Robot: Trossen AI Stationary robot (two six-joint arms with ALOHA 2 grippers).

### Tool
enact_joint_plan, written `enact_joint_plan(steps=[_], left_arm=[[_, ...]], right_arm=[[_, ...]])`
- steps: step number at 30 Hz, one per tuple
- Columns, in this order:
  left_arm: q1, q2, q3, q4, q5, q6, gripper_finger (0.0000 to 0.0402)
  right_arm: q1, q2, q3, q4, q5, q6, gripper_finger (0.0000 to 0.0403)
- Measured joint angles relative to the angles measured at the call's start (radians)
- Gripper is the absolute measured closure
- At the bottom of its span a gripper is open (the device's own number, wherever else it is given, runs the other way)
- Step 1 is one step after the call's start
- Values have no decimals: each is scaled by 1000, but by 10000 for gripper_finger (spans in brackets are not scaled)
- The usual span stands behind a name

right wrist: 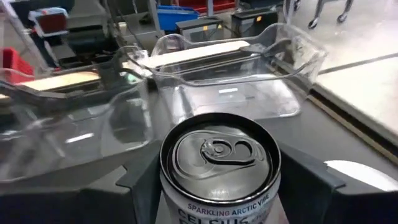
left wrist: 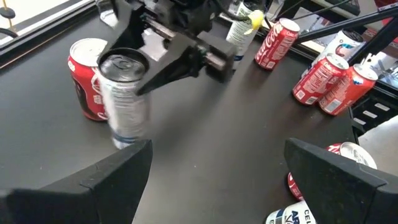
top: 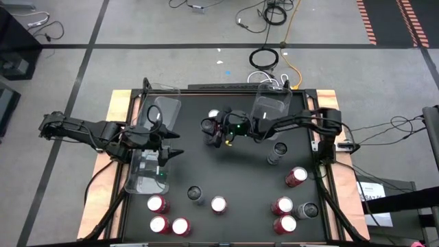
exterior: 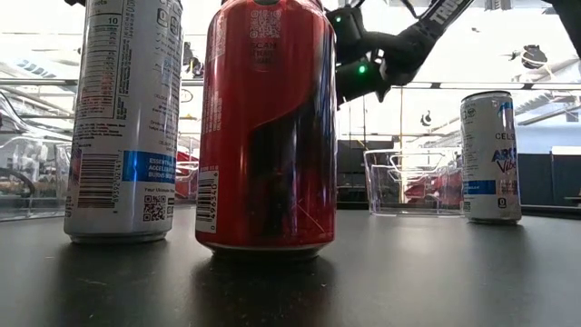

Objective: Sort soda cans
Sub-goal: Move the top left white soda can to the bottom middle of the table

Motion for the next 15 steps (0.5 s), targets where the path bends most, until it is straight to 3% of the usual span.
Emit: enact_joint_plan(steps=[5,15], left_arm=[[0,0,0,0,0,-15,28],[0,0,0,1,27,-16,28]], right_arm=[[9,-123,1,-82,16,105,165],[117,-444,1,-499,197,146,166]])
